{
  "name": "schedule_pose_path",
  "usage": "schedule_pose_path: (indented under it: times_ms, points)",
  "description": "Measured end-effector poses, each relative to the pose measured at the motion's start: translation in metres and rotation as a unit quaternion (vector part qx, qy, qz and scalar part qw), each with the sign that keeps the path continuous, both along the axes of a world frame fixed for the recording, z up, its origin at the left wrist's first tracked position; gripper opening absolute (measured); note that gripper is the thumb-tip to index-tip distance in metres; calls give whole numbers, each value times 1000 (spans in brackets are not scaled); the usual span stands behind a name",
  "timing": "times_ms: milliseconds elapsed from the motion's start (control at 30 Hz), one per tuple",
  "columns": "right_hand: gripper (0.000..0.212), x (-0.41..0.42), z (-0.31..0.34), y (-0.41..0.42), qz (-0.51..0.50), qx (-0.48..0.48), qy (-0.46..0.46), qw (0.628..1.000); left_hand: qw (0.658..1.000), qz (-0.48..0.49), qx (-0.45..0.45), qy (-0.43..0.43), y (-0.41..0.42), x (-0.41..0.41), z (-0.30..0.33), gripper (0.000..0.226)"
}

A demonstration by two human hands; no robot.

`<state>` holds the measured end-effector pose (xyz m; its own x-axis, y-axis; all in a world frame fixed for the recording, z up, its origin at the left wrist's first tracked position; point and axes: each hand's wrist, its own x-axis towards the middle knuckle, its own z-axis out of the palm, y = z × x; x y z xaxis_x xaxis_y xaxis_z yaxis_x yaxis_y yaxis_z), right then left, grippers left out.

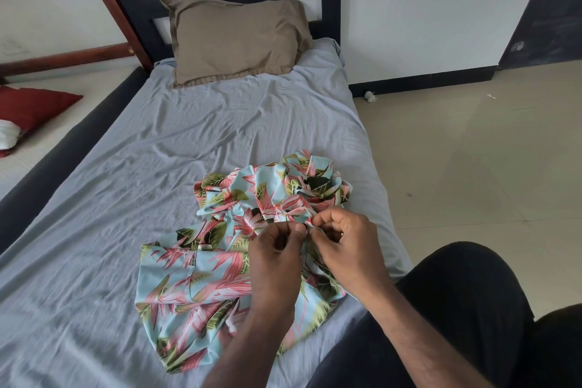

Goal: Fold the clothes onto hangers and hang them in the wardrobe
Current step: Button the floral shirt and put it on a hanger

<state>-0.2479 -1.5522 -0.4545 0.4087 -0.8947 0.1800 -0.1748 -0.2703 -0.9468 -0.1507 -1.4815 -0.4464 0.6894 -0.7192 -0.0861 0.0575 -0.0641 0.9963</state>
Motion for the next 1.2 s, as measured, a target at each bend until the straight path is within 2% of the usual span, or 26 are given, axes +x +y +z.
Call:
schedule_pose_path:
  times_ms: [200,333,667,833,900,967,1067,1200]
  points:
    - [8,0,-2,-1,15,12,-1,1000,992,32,39,-118,-4,0,3,17]
    - [8,1,-3,1,7,12,-2,1000,986,53,47,-150,-4,-3,6,15]
    - [7,2,-3,3,7,-37,-20,999,991,50,54,-108,-5,1,2,17]
    - [21,-2,-2,-4,38,12,-19,999,999,10,27,41,-1,7,0,21]
    - [20,-4,-2,-5,56,29,-26,998,997,-9,26,72,-1,8,1,24]
    - [15,-4,-2,-5,59,29,-30,997,996,-27,24,76,0,8,5,25]
    - [13,-2,-3,-1,40,-35,-4,999,998,-31,24,54,0,12,4,27]
    - [10,-2,-1,4,27,-119,35,992,999,-32,10,20,0,9,5,54]
